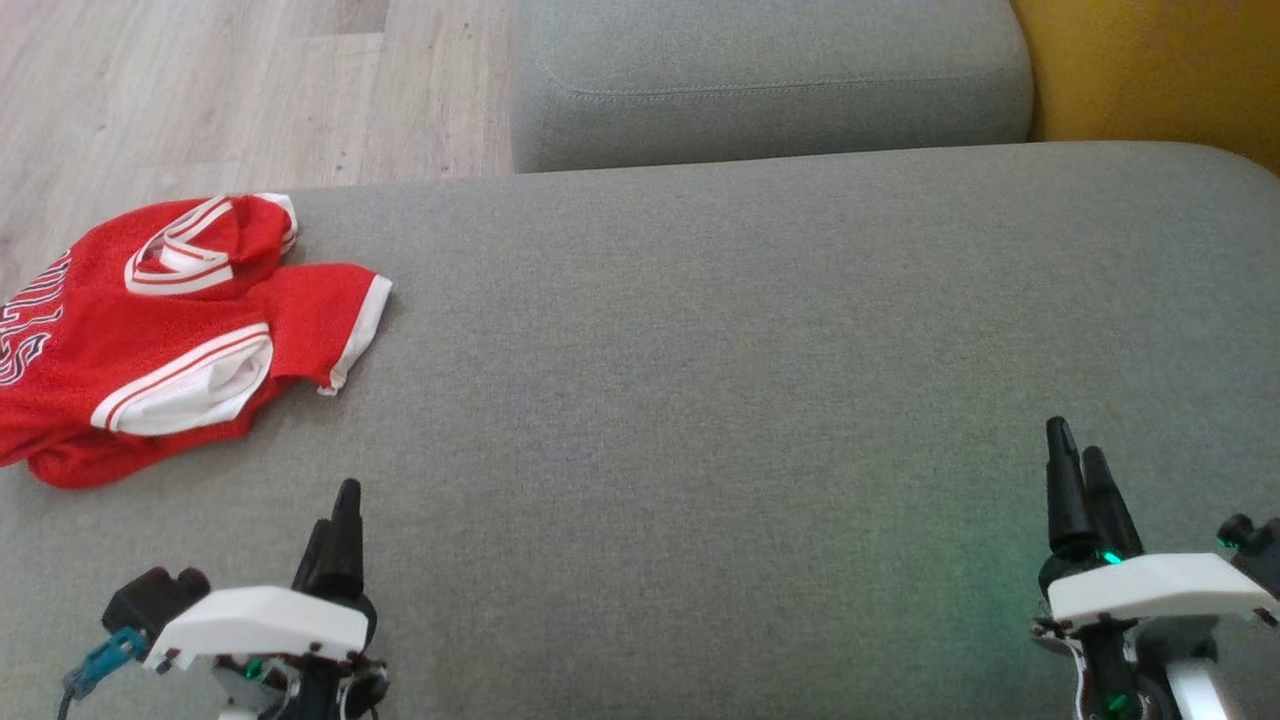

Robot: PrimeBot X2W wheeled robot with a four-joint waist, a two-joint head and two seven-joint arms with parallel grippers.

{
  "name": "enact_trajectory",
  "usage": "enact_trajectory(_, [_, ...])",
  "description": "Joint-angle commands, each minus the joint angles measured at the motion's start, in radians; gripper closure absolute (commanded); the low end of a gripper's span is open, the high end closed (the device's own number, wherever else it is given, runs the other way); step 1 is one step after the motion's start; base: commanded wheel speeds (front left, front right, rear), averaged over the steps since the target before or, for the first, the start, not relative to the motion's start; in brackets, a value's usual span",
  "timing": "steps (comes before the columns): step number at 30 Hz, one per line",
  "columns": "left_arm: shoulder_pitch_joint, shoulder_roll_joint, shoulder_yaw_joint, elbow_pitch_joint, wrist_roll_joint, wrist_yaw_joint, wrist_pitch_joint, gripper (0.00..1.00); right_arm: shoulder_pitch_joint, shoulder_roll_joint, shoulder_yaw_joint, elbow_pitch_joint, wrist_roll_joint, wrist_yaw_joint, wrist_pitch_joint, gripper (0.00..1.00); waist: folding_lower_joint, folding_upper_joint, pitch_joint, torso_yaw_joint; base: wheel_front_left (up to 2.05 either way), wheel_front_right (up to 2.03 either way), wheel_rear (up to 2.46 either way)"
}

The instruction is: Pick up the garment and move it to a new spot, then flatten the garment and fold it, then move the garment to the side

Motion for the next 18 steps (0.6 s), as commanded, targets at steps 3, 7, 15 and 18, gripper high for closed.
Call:
enact_trajectory(3, [-0.049,0.017,0.007,-0.036,0.06,0.007,-0.016,0.0,-0.013,-0.027,0.022,-0.032,-0.06,0.0,-0.023,0.0,0.0,0.0,-0.002,0.0,0.0,0.0,0.0])
enact_trajectory(7, [-0.049,0.019,0.0,-0.035,0.117,0.01,-0.028,0.0,-0.01,-0.032,0.037,-0.03,-0.113,0.0,-0.035,0.0,0.0,0.0,-0.004,0.0,0.0,0.0,0.0])
enact_trajectory(15, [-0.045,0.02,-0.006,-0.039,0.224,0.016,-0.051,0.0,-0.004,-0.035,0.054,-0.033,-0.22,0.0,-0.058,0.0,0.0,0.0,-0.009,0.002,0.0,0.0,0.0])
enact_trajectory(18, [-0.045,0.02,-0.009,-0.04,0.264,0.017,-0.06,0.0,-0.002,-0.038,0.06,-0.036,-0.261,0.0,-0.067,0.0,0.0,0.0,-0.011,0.004,0.0,0.0,0.0])
